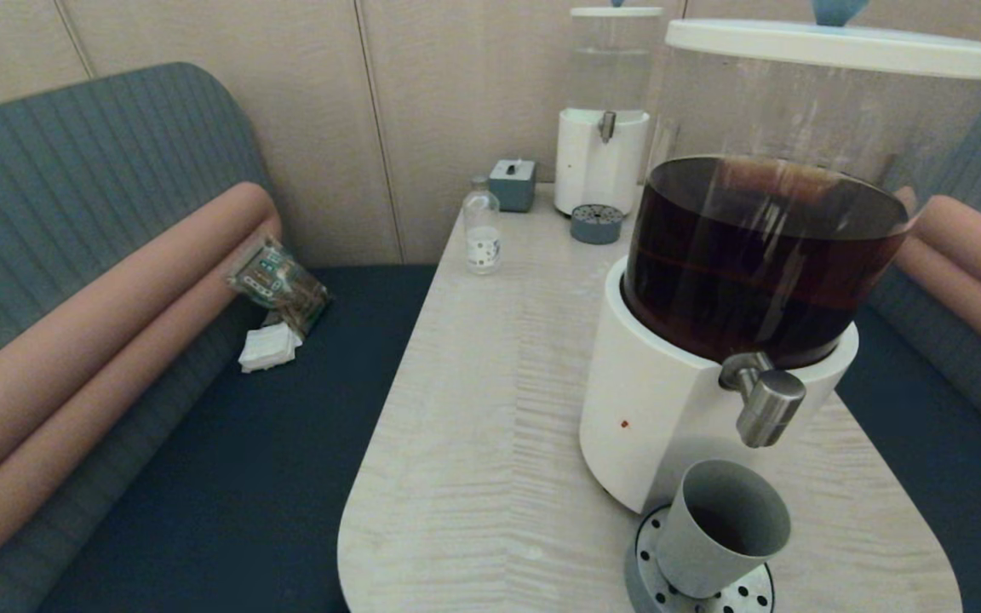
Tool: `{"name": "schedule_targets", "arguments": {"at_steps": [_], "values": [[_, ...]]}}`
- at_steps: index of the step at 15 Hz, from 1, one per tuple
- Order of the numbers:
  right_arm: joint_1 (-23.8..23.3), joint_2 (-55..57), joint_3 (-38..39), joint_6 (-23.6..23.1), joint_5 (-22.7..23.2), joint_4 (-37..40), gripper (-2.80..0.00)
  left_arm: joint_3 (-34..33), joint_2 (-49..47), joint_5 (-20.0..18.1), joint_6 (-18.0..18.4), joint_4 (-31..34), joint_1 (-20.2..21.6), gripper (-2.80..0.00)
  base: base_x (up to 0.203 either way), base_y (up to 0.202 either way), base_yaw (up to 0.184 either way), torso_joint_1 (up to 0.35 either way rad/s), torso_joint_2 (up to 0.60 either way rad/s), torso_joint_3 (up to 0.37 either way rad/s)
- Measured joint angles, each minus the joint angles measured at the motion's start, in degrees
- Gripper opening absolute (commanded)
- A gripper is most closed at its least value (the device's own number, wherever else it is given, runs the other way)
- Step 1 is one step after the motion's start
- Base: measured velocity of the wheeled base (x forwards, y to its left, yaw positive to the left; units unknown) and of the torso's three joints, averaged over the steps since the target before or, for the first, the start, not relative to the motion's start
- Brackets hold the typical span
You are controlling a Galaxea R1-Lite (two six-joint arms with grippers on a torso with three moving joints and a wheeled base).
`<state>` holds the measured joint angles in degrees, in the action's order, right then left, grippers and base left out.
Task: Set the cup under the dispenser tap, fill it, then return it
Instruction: Turn on the faucet
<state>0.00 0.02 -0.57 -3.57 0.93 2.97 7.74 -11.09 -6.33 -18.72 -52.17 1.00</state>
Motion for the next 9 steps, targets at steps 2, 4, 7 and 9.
{"name": "schedule_targets", "arguments": {"at_steps": [2,4,7,9], "values": [[0.0,0.0,0.0,0.0,0.0,0.0,-2.80,0.6,3.6,-0.4,3.3,4.9,-0.1,-2.80,0.000,0.000,0.000,0.000,0.00,0.000],[0.0,0.0,0.0,0.0,0.0,0.0,-2.80,0.8,7.3,-1.2,8.4,12.6,-0.1,-2.80,0.000,0.000,0.000,0.000,0.00,0.000],[0.0,0.0,0.0,0.0,0.0,0.0,-2.80,-2.2,10.1,-3.8,19.0,21.6,-0.2,-2.80,0.000,0.000,0.000,0.000,0.00,0.000],[0.0,0.0,0.0,0.0,0.0,0.0,-2.80,-5.8,10.8,-4.6,20.4,26.5,-0.1,-2.80,0.000,0.000,0.000,0.000,0.00,0.000]]}}
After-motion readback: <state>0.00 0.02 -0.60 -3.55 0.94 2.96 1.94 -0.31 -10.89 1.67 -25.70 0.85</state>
